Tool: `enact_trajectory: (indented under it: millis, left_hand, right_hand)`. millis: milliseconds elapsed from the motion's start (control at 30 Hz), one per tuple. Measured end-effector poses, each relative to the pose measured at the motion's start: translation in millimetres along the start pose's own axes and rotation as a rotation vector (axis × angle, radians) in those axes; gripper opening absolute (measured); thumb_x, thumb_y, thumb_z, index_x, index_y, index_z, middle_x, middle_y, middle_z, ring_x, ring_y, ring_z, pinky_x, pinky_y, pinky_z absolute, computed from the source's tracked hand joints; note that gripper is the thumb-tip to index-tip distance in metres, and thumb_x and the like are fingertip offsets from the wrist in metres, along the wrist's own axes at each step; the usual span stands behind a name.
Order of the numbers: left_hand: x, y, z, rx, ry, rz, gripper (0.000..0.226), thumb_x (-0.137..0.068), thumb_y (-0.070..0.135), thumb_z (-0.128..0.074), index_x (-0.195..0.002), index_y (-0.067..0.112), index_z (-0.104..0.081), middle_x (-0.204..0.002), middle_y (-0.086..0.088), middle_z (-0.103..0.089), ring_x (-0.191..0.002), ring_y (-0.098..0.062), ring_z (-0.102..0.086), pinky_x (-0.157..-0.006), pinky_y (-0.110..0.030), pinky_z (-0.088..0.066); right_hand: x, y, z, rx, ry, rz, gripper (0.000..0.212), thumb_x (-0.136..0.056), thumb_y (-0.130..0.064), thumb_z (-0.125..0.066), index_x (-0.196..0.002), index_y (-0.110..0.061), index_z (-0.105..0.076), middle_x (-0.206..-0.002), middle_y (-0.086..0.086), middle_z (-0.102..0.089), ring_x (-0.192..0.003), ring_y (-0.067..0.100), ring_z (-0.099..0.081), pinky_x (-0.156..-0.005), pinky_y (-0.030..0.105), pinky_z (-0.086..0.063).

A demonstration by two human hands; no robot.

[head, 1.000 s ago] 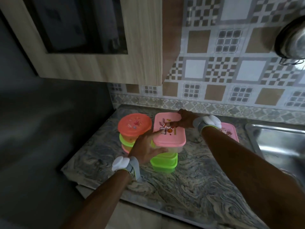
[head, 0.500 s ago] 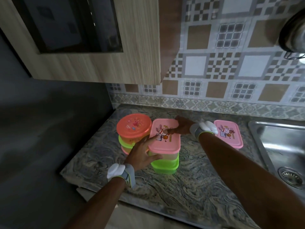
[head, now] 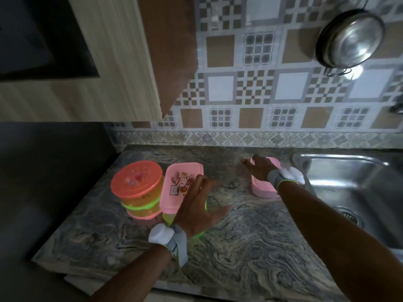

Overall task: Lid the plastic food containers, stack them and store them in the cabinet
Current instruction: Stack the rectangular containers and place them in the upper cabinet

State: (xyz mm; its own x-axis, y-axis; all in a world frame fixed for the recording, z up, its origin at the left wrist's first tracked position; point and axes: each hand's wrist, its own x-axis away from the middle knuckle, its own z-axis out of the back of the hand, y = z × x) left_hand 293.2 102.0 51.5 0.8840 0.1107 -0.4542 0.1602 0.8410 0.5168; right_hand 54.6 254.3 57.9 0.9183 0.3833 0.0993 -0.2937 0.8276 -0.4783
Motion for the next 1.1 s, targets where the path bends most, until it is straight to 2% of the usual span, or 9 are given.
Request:
enact_trajectory:
  millis: [133,233,333,467,533,700,833,967,1100]
  left_hand:
    - [-29,22,-44,-0.082,-0.123,0.024,0.055,-0.086,0.049,-0.063,-0.135,0.028,-0.048,-0.139,0.002,-0.039,-0.127,-0.015,-0.037,-0.103,-0.029,-0.033]
    - [-48,27,-66,-0.338,-0.357,0.111,0.063,-0.094,0.036,-0.059,-0.150,0.019,-0.036,-0.156,-0.010,-0.031,-0.144,-0.028,-0.031,-0.117,-0.039,-0.027]
    - [-56,24,-64,-0.495,-0.451,0.123,0.062,-0.095,0.027,-0.057,-0.152,0.018,-0.032,-0.159,-0.010,-0.027,-0.145,-0.030,-0.030,-0.117,-0.040,-0.026]
    - [-59,16,-49,-0.527,-0.534,0.151,0.059,-0.100,0.025,-0.049,-0.155,0.016,-0.026,-0.162,-0.008,-0.024,-0.144,-0.029,-0.034,-0.115,-0.038,-0.030]
    - [-61,13,-47,-0.526,-0.541,0.151,0.057,-0.101,0.023,-0.047,-0.154,0.015,-0.028,-0.160,-0.007,-0.029,-0.142,-0.028,-0.038,-0.112,-0.037,-0.032]
    - [-87,22,-81,-0.389,-0.608,0.221,0.070,-0.099,0.029,-0.054,-0.157,0.013,-0.020,-0.161,-0.013,-0.027,-0.147,-0.033,-0.031,-0.118,-0.039,-0.027]
    - [-106,23,-135,-0.074,-0.656,0.403,0.085,-0.089,0.037,-0.070,-0.157,0.018,-0.021,-0.161,-0.011,-0.028,-0.147,-0.030,-0.033,-0.118,-0.040,-0.033]
    - [-130,4,-177,0.068,-0.578,0.434,0.098,-0.086,0.027,-0.077,-0.158,0.012,-0.012,-0.163,-0.016,-0.022,-0.150,-0.030,-0.025,-0.119,-0.037,-0.026]
    - [-138,-17,-198,0.185,-0.491,0.478,0.099,-0.081,0.012,-0.079,-0.157,0.008,-0.016,-0.154,-0.017,-0.039,-0.142,-0.030,-0.041,-0.110,-0.038,-0.042]
  right_hand:
    - [-9,40,5,0.062,0.057,-0.036,0.063,-0.094,-0.052,-0.054,-0.132,-0.001,-0.049,-0.136,0.022,-0.052,-0.129,0.034,-0.045,-0.104,0.040,-0.039]
    - [-15,62,5,0.050,0.084,-0.056,0.071,-0.087,-0.050,-0.067,-0.134,0.000,-0.048,-0.136,0.023,-0.051,-0.130,0.035,-0.043,-0.104,0.040,-0.038]
    - [-20,77,4,0.036,0.089,-0.095,0.074,-0.083,-0.051,-0.070,-0.136,-0.005,-0.047,-0.138,0.022,-0.050,-0.128,0.034,-0.046,-0.104,0.041,-0.039]
    - [-36,92,4,-0.053,0.116,-0.130,0.063,-0.083,-0.045,-0.073,-0.127,-0.004,-0.051,-0.130,0.023,-0.055,-0.120,0.033,-0.053,-0.096,0.038,-0.042]
    - [-39,95,3,-0.054,0.130,-0.139,0.065,-0.082,-0.043,-0.075,-0.128,-0.004,-0.050,-0.134,0.025,-0.050,-0.125,0.034,-0.048,-0.098,0.038,-0.039]
    - [-55,106,-1,0.019,0.063,-0.124,0.066,-0.078,-0.047,-0.076,-0.131,-0.015,-0.052,-0.137,0.023,-0.049,-0.138,0.037,-0.035,-0.112,0.045,-0.030]
    - [-62,116,0,0.079,-0.019,-0.114,0.086,-0.071,-0.057,-0.077,-0.140,-0.020,-0.042,-0.138,0.016,-0.048,-0.130,0.034,-0.046,-0.110,0.046,-0.036]
    - [-77,129,1,0.058,-0.133,-0.073,0.107,-0.065,-0.049,-0.086,-0.149,-0.017,-0.027,-0.141,0.015,-0.045,-0.132,0.033,-0.042,-0.110,0.048,-0.037]
    - [-86,137,0,-0.013,-0.201,-0.075,0.104,-0.067,-0.042,-0.088,-0.147,-0.009,-0.031,-0.140,0.012,-0.050,-0.127,0.029,-0.050,-0.108,0.038,-0.041]
